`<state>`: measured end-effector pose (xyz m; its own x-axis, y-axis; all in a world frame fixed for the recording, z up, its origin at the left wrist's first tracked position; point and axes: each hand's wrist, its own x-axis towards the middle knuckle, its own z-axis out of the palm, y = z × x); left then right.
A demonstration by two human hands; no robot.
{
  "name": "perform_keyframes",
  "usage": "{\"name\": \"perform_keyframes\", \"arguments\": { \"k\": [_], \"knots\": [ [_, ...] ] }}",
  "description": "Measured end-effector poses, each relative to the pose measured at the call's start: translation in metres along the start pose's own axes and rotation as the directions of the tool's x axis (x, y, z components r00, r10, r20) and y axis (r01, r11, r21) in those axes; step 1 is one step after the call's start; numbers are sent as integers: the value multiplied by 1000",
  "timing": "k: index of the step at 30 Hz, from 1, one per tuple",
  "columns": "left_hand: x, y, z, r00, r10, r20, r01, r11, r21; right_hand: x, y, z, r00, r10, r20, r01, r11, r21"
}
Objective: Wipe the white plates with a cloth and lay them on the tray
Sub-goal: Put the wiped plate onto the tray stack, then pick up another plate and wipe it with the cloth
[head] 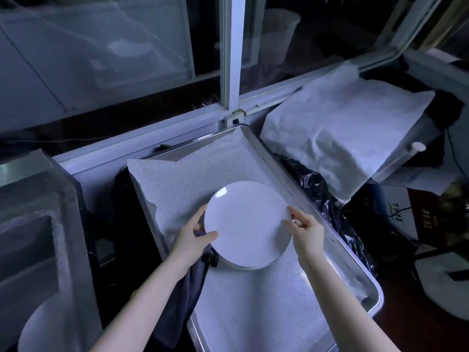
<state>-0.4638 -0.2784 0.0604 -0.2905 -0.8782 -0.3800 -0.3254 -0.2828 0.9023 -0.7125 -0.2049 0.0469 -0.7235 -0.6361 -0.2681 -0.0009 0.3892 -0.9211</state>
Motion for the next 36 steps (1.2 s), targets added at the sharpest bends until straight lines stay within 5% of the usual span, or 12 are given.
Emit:
{"name": "perform_keyframes", "arguments": {
  "k": [15, 21, 25, 30, 36],
  "knots": [
    [-12, -3, -5, 998, -6, 65, 2, 998, 67, 0, 10, -7, 999, -46, 10, 47, 995, -94],
    [-35, -9, -28, 1000, 16, 21, -15, 999, -49, -6, 4, -7, 998, -68, -5, 65, 973, -222],
    [-53, -7, -52, 994, 79, -73, -84, 994, -67, -36, -10, 11, 953, -289, -88, 241, 903, -356],
    [-88, -8, -101, 958, 183, -221, -197, 979, -47, -115, -44, 78, 831, -442, 337, 523, 827, -204],
    [-140, -18, -192, 843, 225, -488, -296, 952, -73, -231, -64, 167, 506, -357, 785, 509, 859, 63]
  ]
}}
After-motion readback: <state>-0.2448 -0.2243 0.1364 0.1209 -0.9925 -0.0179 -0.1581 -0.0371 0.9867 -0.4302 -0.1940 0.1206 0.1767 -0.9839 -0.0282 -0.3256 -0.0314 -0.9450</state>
